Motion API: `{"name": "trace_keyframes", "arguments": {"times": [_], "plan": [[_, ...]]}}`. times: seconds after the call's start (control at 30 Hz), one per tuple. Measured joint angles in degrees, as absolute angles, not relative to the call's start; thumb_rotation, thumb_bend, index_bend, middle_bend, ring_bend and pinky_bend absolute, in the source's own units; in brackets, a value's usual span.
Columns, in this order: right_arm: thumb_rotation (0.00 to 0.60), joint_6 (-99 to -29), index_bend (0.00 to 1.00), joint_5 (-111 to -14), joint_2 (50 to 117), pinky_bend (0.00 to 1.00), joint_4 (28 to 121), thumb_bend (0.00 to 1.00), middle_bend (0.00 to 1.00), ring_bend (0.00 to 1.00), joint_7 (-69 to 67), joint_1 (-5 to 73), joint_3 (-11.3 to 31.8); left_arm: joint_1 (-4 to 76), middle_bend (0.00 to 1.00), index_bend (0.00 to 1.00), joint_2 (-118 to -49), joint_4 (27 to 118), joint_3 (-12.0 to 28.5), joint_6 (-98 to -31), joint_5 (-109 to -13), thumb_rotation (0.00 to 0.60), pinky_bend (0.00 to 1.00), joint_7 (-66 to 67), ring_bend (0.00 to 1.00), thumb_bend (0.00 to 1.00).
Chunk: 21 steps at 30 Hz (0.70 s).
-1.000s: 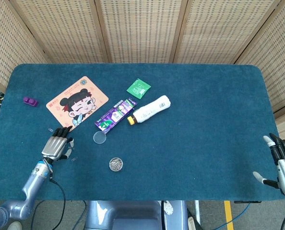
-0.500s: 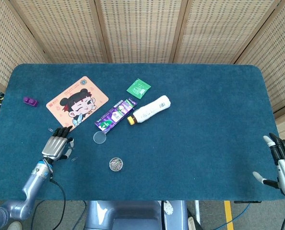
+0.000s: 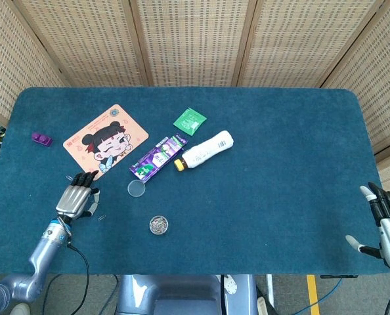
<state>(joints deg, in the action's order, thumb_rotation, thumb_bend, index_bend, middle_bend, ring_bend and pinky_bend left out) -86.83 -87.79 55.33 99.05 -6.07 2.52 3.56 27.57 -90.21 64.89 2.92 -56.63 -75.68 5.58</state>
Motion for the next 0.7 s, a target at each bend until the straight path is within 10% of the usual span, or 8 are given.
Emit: {"name": "trace_keyframes", "arguments": {"times": [0.7], "plan": [[0.6,-86.8,0.0,-87.7,55.1,0.0,99.1,0.0,0.0,0.0,-6.6,2.5,3.6,31.4,0.0,0.86,-81.4,87.9,-0.2,-62.1,-92.5,0.6,0.0,9.5,0.0,0.45]]}}
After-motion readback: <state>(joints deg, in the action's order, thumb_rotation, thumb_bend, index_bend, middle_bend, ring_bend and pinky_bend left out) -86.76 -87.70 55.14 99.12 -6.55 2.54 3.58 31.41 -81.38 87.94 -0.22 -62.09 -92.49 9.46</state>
